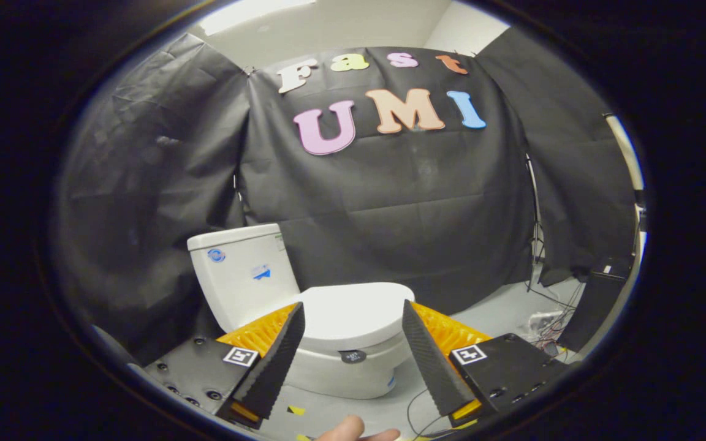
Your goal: Open the toilet lid.
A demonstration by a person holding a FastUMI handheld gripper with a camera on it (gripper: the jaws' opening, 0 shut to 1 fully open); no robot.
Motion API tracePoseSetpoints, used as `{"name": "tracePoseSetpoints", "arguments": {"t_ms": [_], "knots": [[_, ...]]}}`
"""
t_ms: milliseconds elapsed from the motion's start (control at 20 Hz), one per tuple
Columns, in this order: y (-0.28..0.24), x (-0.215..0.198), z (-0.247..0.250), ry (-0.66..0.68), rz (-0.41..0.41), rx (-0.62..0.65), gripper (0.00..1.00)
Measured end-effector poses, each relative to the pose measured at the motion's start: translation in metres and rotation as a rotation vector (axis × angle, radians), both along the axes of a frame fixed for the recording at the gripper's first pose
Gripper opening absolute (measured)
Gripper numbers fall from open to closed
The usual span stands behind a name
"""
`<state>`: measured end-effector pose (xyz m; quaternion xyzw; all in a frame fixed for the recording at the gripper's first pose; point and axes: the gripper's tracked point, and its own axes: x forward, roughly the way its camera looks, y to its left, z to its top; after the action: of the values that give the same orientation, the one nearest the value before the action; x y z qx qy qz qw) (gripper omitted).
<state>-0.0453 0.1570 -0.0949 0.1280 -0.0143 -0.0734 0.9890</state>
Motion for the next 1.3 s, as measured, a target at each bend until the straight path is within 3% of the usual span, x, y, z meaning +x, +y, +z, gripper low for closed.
{"name": "tracePoseSetpoints", "arguments": {"t_ms": [350,550,700,950,1200,1300], "knots": [[-0.012,0.066,-0.01,-0.014,-0.085,0.243,0.99],[-0.018,0.086,-0.062,-0.023,-0.144,0.384,0.97],[-0.017,0.092,-0.118,0.092,-0.145,0.494,0.97],[-0.026,0.089,-0.167,0.066,-0.235,0.858,0.96],[0.028,0.113,-0.213,0.257,-0.156,0.976,0.96],[0.04,0.12,-0.216,0.291,-0.107,1.033,0.63]]}}
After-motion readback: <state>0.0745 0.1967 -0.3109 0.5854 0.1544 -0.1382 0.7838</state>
